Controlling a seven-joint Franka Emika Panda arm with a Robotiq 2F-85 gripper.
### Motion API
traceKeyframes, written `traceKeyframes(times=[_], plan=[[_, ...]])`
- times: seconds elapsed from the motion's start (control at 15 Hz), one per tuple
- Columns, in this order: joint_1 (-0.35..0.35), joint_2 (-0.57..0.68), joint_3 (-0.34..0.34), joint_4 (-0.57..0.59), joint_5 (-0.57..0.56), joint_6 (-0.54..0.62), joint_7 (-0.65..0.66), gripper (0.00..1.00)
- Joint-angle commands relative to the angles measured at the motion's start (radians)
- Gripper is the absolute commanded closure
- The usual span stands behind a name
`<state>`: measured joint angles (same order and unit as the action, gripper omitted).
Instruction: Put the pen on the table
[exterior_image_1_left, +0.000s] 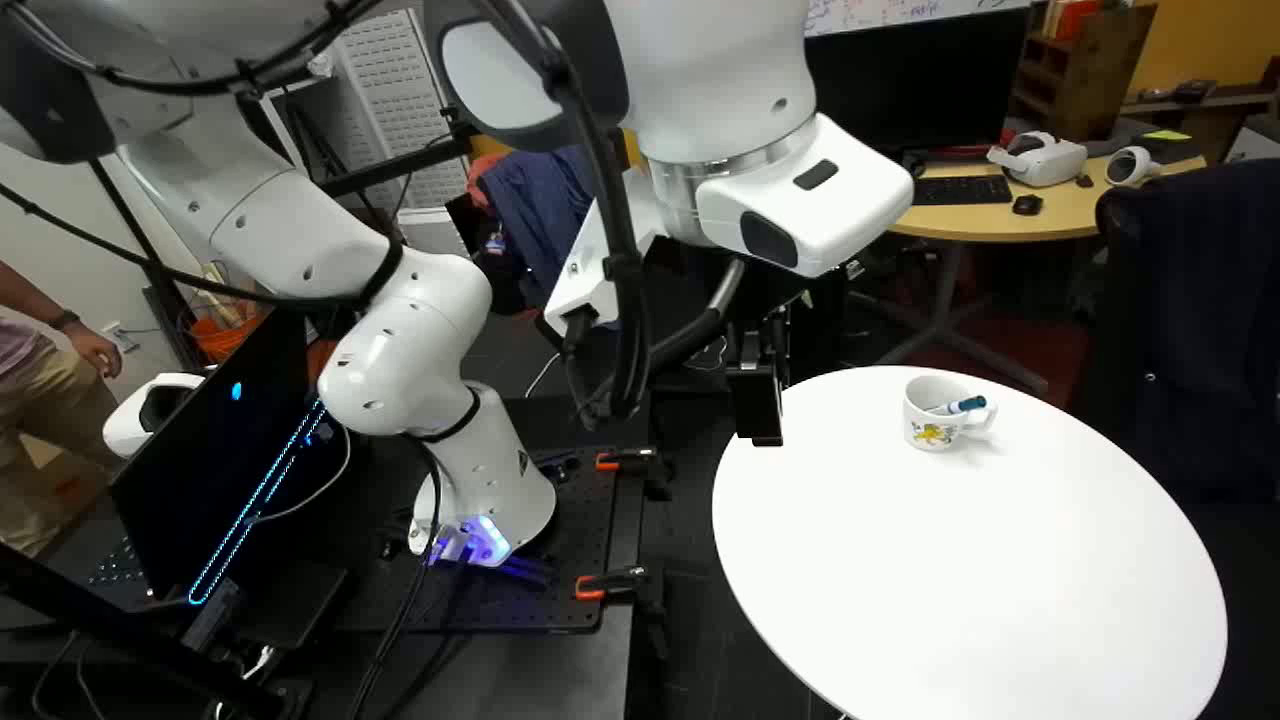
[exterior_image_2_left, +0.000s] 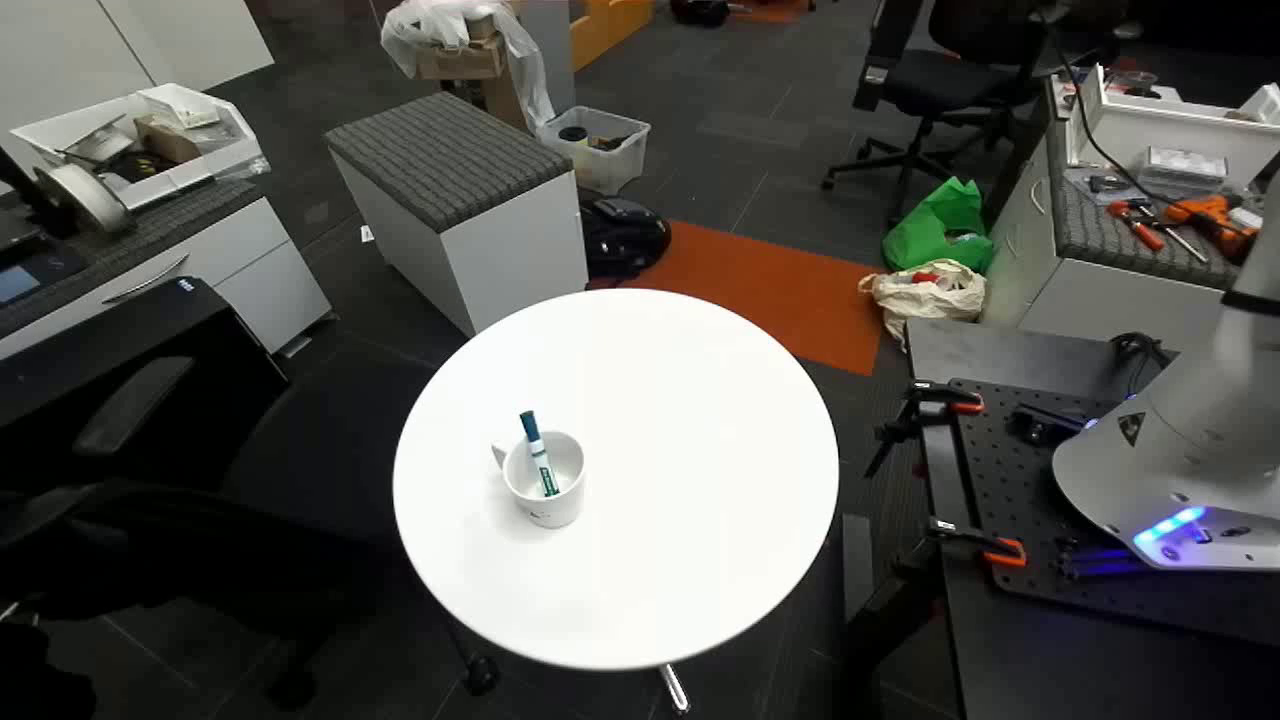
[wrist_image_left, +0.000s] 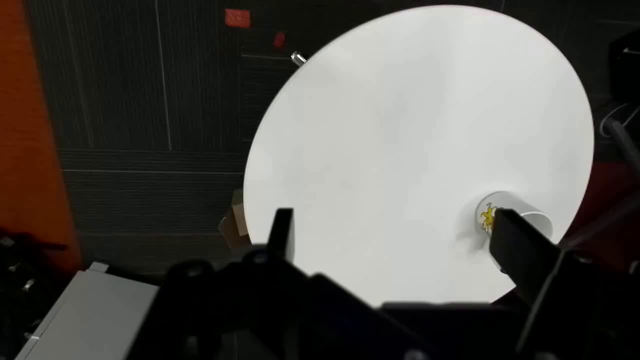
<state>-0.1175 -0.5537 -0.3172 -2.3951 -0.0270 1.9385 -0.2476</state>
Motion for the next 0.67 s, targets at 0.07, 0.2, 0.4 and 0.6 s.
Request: traceKeyframes(times=[0.07, 0.2, 0.4, 0.6], plan=[[-0.022, 0.005, 0.018, 0.002, 0.012, -0.002, -0.01, 0.0], [-0.022, 0.005, 0.018, 0.002, 0.012, -0.002, -0.01, 0.0], [-0.022, 0.005, 0.018, 0.002, 0.012, -0.002, -0.01, 0.0], [-0.022, 0.012, 0.018, 0.005, 0.012, 0.015, -0.01, 0.0]])
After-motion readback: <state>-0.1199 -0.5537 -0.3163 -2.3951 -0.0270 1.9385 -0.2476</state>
